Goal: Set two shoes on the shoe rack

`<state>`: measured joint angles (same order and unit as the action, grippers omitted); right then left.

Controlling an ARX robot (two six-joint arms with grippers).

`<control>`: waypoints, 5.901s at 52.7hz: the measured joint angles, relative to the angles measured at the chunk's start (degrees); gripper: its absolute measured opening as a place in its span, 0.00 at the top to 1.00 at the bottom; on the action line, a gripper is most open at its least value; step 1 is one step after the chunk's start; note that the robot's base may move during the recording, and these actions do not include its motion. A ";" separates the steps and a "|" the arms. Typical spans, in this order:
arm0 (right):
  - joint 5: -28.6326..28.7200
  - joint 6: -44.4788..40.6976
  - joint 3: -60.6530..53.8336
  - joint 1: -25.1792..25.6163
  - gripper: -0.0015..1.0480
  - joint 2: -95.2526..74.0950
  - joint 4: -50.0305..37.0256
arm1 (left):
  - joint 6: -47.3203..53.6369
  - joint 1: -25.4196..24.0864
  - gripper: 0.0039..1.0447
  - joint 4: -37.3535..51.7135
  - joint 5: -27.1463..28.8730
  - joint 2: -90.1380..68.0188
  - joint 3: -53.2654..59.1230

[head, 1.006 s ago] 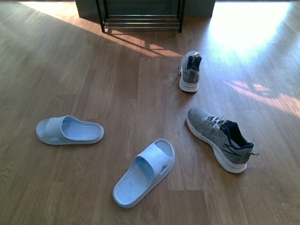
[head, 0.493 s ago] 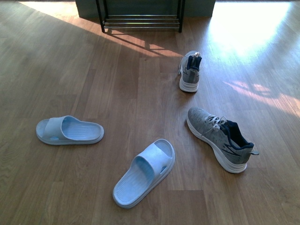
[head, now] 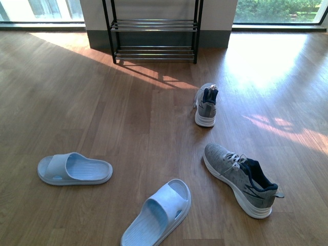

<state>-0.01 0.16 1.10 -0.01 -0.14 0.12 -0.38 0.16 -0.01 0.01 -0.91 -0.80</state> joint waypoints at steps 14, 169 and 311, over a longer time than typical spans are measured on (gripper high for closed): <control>-0.02 0.00 0.00 0.00 0.09 0.00 0.00 | 0.00 0.00 0.09 0.00 -0.02 0.00 0.00; 12.33 -25.24 55.60 4.55 0.85 -158.94 -41.00 | 0.00 0.00 0.09 0.00 0.00 0.00 0.00; 29.18 -4.02 15.37 16.63 0.98 -59.98 -21.64 | 0.00 -0.02 0.09 0.00 -0.07 0.00 0.00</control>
<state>29.17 -3.86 16.47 16.62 -60.12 -21.52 -0.38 0.14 -0.01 -0.05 -0.91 -0.80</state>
